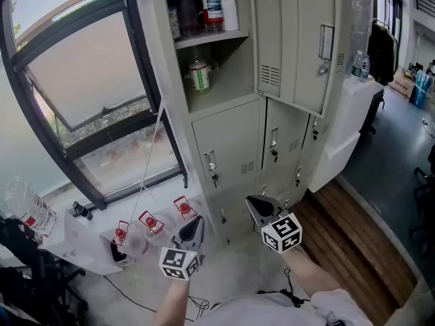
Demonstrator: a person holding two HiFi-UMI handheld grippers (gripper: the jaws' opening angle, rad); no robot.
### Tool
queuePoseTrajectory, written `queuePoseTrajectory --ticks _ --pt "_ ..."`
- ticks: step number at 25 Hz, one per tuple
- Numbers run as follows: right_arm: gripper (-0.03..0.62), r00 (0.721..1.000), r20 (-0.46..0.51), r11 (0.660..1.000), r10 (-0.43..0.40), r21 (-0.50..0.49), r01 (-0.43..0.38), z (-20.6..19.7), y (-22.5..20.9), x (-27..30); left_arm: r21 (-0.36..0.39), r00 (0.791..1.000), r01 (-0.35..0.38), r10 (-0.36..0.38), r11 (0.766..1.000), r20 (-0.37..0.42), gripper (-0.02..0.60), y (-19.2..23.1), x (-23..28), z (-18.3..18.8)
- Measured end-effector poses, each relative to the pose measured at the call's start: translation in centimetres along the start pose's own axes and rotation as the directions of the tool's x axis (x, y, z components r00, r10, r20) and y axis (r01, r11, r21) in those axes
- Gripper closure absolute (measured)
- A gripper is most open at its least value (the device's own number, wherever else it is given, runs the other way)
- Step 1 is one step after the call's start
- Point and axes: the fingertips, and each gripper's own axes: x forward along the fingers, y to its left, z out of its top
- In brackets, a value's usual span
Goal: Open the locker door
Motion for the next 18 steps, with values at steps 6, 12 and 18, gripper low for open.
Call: queuePoseTrajectory --ticks 6,12,18 --pt "0.580 1.000 -0.009 1.000 0.007 0.009 -0.007 -0.51 0.50 0.17 -0.001 1.000 -0.010 0.010 1.000 0.000 0.572 0.28 -0.16 -0.12" --pt "0.580 1.000 -0.005 1.000 -0.005 0.009 0.005 -0.48 0.51 0.10 -0.007 1.000 -0.021 0.021 1.000 0.004 0.572 0.89 -0.31 -0.04" --pt "0.580 1.000 -0.006 1.000 -0.015 0.007 0.015 -0.55 0.35 0.05 -0.014 1.000 -0.019 0.019 1.000 0.004 0.572 0.83 -0.22 -0.20"
